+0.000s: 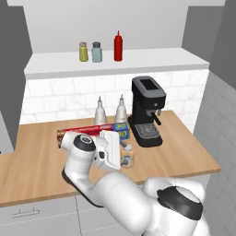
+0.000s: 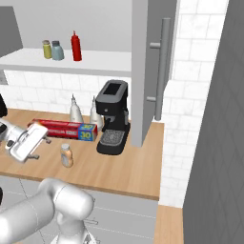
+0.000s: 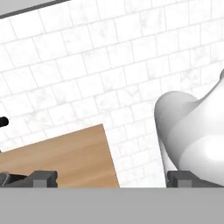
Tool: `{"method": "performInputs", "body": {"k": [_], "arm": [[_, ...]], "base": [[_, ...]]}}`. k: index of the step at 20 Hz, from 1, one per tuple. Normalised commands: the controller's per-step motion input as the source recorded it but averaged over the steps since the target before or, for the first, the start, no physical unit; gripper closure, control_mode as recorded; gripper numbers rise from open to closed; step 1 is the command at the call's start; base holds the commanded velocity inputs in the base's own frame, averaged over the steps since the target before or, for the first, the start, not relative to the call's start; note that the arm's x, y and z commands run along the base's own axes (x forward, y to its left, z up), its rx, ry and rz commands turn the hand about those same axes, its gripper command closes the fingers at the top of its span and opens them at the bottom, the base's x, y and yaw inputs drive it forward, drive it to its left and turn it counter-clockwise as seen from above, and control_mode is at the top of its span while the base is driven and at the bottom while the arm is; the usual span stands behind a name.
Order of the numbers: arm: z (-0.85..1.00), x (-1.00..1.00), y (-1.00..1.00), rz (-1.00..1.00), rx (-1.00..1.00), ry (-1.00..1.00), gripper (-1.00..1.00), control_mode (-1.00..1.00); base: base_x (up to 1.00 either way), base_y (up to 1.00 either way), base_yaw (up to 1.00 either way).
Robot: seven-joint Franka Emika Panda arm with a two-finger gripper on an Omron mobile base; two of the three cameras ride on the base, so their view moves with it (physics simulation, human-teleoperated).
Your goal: Put the shaker and condiment bottle from the counter next to their counterparts in the cabinet.
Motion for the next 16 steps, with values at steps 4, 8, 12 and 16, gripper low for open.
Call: {"method": "performInputs", "body": {"k": [4, 8, 12, 16], "arm": [[-0.23, 0.2, -0.25, 0.01, 0.0, 0.0, -1.0, -1.0], [-0.23, 0.14, -0.11, 0.02, 0.0, 0.01, -1.0, -1.0], [-0.21, 0.38, 0.0, 0.02, 0.0, 0.07, -1.0, -1.0], [-0.17, 0.5, 0.01, 0.02, 0.0, 0.06, -1.0, -1.0]], "base": [[0.0, 0.0, 0.0], [0.0, 0.0, 0.0], [0.0, 0.0, 0.0], [0.0, 0.0, 0.0]]}}
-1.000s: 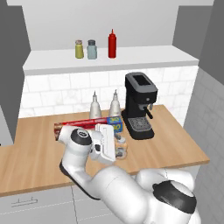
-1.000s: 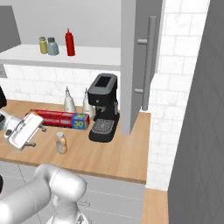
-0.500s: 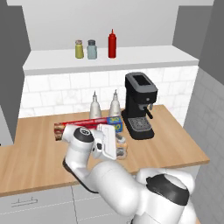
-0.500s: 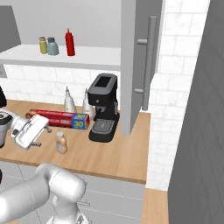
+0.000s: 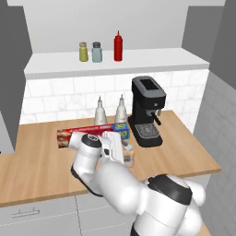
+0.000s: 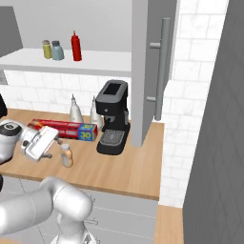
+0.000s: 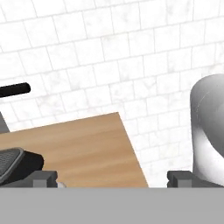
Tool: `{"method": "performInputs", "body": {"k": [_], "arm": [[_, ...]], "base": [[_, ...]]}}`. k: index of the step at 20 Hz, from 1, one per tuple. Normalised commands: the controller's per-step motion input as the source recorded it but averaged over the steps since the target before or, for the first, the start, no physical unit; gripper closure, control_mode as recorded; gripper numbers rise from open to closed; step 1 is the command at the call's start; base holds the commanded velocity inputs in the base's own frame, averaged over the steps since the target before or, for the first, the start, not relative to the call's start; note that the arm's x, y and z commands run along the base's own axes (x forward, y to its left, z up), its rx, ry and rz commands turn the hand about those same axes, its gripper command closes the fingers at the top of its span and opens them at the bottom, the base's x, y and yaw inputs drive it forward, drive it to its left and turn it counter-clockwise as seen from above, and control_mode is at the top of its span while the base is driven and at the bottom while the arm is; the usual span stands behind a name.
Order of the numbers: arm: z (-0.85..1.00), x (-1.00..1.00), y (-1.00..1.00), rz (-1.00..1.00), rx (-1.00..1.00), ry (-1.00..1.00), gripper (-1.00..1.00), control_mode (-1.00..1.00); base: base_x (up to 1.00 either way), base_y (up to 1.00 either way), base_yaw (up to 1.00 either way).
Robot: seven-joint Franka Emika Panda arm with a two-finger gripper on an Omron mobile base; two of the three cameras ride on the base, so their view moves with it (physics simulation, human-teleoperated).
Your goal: Put the shaker and condiment bottle from the counter next to their counterparts in the cabinet.
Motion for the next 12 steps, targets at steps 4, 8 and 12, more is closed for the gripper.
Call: {"method": "performInputs", "body": {"k": [4, 8, 12], "arm": [[-0.29, 0.37, 0.14, 0.0, 0.0, 0.05, -1.0, -1.0], [-0.37, 0.2, 0.22, 0.0, 0.0, 0.02, -1.0, -1.0], [-0.16, 0.27, 0.09, 0.0, 0.0, 0.0, -1.0, -1.0]], "base": [[0.0, 0.0, 0.0], [0.0, 0.0, 0.0], [0.0, 0.0, 0.0]]}}
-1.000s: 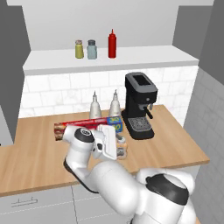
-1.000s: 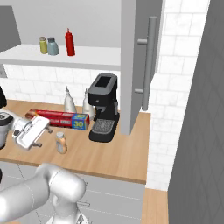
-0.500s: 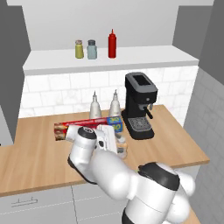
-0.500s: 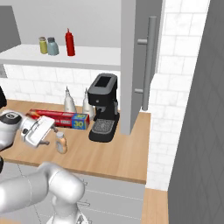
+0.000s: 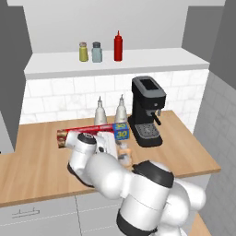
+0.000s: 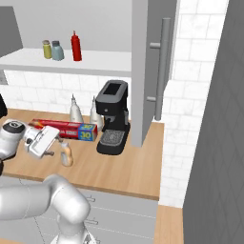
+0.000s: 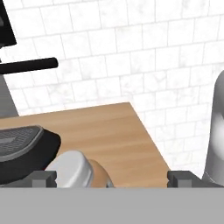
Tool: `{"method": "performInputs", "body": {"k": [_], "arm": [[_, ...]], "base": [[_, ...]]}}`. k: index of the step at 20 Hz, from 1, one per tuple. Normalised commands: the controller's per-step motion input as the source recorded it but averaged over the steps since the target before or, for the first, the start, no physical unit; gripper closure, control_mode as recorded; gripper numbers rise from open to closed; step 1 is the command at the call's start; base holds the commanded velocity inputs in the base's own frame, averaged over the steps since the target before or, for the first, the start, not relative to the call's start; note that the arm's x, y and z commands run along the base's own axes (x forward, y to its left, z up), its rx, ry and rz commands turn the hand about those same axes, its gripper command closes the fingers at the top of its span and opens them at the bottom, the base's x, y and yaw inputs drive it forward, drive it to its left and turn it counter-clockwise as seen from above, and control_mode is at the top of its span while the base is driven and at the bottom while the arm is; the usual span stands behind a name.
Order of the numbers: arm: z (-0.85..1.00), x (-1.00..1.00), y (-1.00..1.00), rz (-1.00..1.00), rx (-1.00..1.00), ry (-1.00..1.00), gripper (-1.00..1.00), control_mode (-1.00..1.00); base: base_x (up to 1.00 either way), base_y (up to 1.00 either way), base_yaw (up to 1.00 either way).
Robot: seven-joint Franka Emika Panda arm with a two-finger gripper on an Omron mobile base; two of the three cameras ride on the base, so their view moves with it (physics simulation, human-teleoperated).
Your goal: Put the shaker and condiment bottle from the counter next to their counterparts in the cabinet.
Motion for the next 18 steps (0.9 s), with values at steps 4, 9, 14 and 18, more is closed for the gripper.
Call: {"method": "performInputs", "body": {"k": [4, 9, 14, 18], "arm": [[0.0, -0.06, -0.1, 0.0, 0.07, 0.0, -1.0, -1.0], [0.0, -0.35, -0.18, 0.0, 0.06, -0.05, -1.0, -1.0], [0.0, -0.4, -0.03, 0.0, 0.02, -0.05, -1.0, -1.0], [0.16, -0.01, 0.0, 0.0, 0.02, -0.02, -1.0, -1.0]], "base": [[0.0, 0.0, 0.0], [0.0, 0.0, 0.0], [0.0, 0.0, 0.0], [0.0, 0.0, 0.0]]}}
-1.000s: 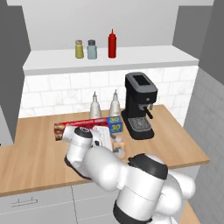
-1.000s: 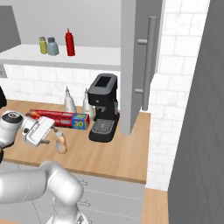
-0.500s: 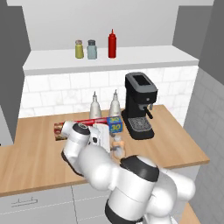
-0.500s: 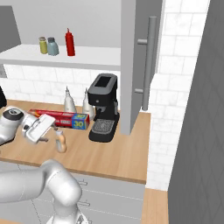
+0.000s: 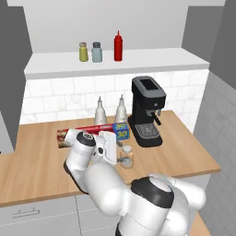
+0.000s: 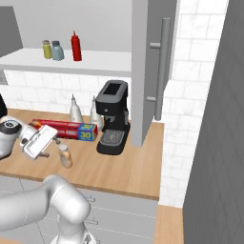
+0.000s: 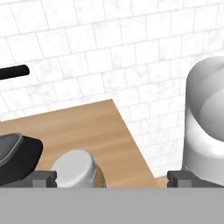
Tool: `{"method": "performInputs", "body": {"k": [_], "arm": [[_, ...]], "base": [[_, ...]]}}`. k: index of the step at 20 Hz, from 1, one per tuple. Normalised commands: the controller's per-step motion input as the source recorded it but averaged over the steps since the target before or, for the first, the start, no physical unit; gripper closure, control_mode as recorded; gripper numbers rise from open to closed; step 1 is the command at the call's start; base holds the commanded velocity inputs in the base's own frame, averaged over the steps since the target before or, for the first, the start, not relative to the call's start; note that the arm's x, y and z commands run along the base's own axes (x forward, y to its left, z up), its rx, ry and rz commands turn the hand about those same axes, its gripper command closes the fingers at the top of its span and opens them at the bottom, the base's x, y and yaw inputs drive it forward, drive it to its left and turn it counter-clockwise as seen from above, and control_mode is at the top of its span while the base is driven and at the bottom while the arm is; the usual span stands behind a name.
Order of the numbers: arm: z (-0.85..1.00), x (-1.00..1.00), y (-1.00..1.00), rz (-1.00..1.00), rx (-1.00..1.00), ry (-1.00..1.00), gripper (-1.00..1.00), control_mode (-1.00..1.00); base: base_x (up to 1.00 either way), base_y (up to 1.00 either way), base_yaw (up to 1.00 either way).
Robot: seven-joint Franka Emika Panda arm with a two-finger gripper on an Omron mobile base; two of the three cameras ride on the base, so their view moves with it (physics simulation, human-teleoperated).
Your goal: Put the shaker and condiment bottle from the counter next to their counterparts in the cabinet.
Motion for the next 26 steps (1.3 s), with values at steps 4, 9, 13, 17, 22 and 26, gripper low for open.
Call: {"method": "performInputs", "body": {"k": [4, 9, 13, 17, 22, 26], "arm": [[0.25, 0.11, -0.11, 0.0, 0.06, 0.0, -1.0, -1.0], [-0.08, 0.54, -0.3, 0.0, 0.06, 0.0, -1.0, -1.0], [-0.08, 0.5, -0.02, 0.03, 0.01, 0.0, -1.0, -1.0], [-0.56, 0.1, 0.03, 0.06, 0.0, 0.01, -1.0, -1.0], [-0.61, 0.0, 0.05, 0.04, 0.03, 0.07, -1.0, -1.0], [-0.1, 0.0, -0.01, 0.0, 0.1, 0.01, 1.0, -1.0]], "base": [[0.0, 0.0, 0.0], [0.0, 0.0, 0.0], [0.0, 0.0, 0.0], [0.0, 0.0, 0.0], [0.0, 0.0, 0.0], [0.0, 0.0, 0.0]]}}
